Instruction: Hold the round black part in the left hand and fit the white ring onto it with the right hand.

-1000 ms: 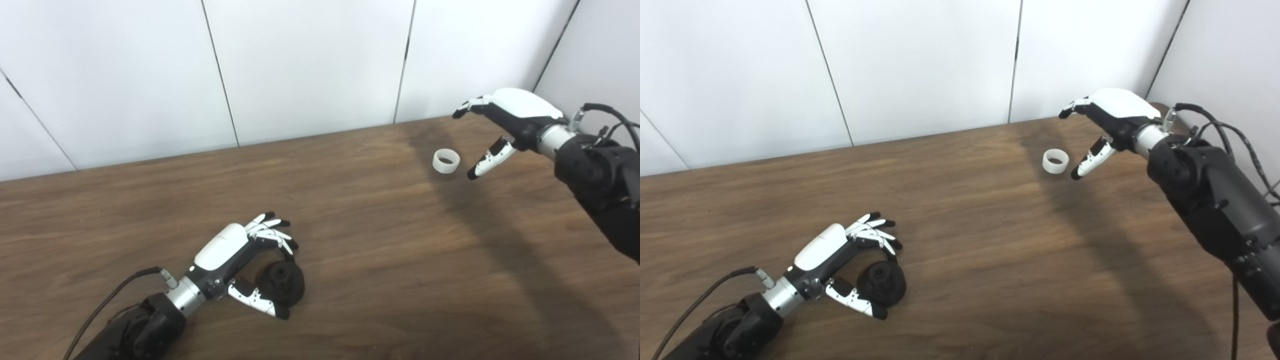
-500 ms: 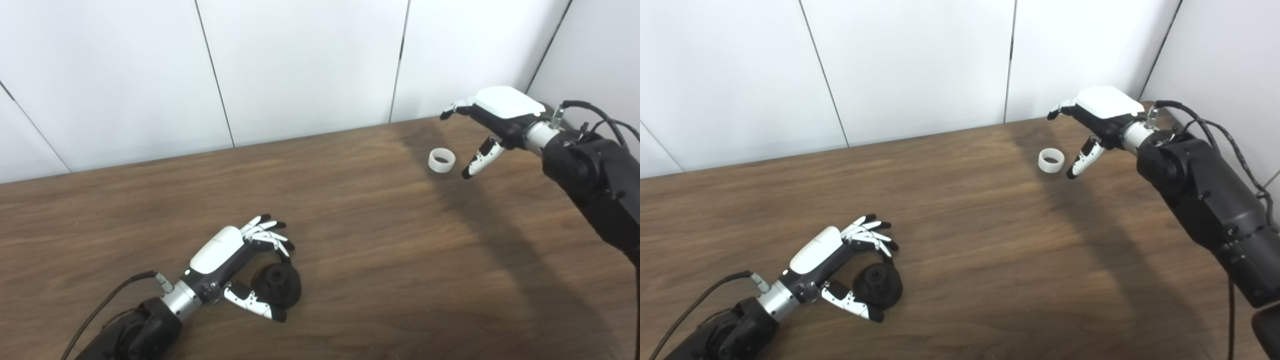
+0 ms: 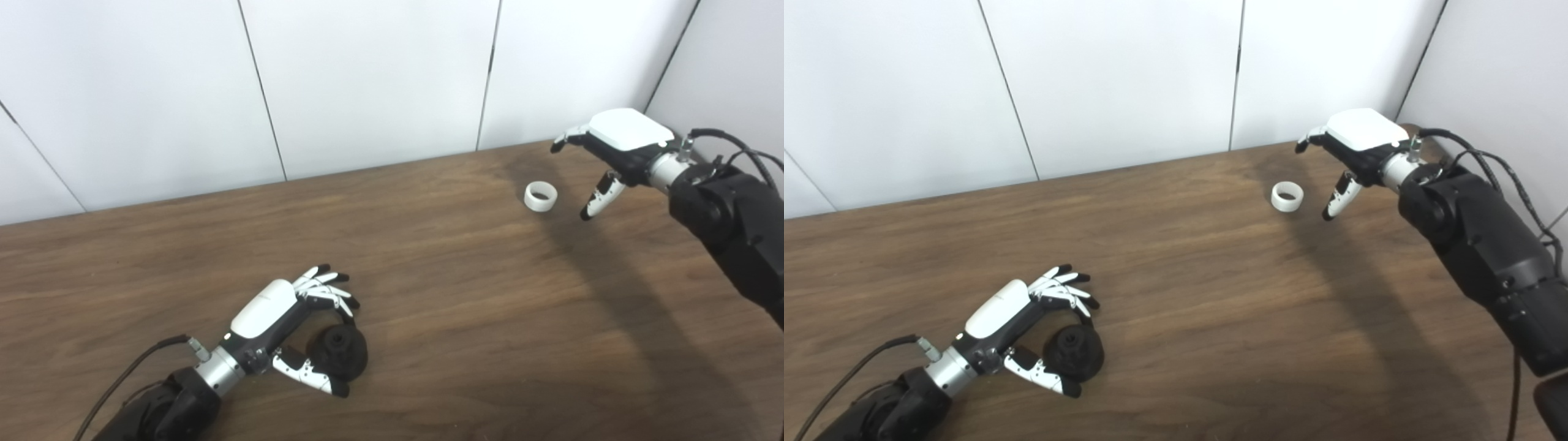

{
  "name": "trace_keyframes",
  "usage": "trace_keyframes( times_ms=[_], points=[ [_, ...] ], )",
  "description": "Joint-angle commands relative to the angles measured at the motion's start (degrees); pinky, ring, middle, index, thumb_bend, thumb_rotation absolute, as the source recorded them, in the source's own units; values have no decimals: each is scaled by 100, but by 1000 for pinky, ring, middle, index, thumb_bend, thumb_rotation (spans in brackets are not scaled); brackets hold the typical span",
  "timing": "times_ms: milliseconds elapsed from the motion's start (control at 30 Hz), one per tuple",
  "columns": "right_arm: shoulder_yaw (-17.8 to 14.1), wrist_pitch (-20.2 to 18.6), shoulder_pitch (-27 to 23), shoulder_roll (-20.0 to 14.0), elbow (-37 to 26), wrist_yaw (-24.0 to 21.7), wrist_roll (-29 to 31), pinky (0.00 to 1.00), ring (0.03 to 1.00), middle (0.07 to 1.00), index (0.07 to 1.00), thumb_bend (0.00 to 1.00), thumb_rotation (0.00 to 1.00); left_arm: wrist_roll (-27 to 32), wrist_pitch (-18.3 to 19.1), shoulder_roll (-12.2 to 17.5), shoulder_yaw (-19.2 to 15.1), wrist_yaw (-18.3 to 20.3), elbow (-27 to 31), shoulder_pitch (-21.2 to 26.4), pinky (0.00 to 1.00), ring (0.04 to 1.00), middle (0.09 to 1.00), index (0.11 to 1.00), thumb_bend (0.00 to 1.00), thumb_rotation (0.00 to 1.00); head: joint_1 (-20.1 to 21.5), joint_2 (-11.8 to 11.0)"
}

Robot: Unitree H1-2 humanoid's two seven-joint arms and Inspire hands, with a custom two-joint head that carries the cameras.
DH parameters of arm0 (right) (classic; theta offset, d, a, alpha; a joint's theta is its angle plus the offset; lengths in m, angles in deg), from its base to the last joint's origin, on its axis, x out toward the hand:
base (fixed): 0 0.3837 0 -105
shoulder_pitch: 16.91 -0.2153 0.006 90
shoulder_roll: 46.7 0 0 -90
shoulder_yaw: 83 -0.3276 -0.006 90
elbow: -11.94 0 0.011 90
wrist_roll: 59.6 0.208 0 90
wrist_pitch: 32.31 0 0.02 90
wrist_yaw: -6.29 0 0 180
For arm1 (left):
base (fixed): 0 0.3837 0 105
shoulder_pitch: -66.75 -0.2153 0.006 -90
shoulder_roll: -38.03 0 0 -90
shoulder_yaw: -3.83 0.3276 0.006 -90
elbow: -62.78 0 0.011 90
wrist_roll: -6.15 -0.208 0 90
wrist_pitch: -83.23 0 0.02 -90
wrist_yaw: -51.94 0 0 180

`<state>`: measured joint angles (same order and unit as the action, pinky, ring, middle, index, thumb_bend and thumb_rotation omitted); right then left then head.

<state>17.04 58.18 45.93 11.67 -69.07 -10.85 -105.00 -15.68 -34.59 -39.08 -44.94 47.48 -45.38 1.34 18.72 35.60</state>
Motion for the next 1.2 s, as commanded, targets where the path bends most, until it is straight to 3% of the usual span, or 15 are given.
trace_keyframes(
  times_ms=[0, 567, 867, 1167],
  points=[
    [-135, 79, -236, -188, -35, 226, -25, 736, 858, 843, 769, 902, 164, -157, 90, 232, 95, 166, 1, -105, 1000, 909, 722, 483, 523, 59, 10, -1],
    [7, -58, -420, 49, 202, 155, -93, 828, 901, 867, 797, 856, 266, -135, 89, 257, 87, 255, 143, -170, 1000, 912, 723, 483, 523, 60, -12, -58],
    [31, -64, -524, 179, 367, 271, -163, 833, 902, 861, 781, 849, 207, -117, 91, 246, 38, 313, 226, -226, 1000, 913, 721, 482, 523, 59, 8, -84],
    [189, 32, -657, 236, 594, 273, -220, 843, 915, 869, 791, 824, 252, -108, 91, 257, 3, 287, 337, -318, 1000, 910, 720, 482, 523, 59, -13, -117]
  ],
)
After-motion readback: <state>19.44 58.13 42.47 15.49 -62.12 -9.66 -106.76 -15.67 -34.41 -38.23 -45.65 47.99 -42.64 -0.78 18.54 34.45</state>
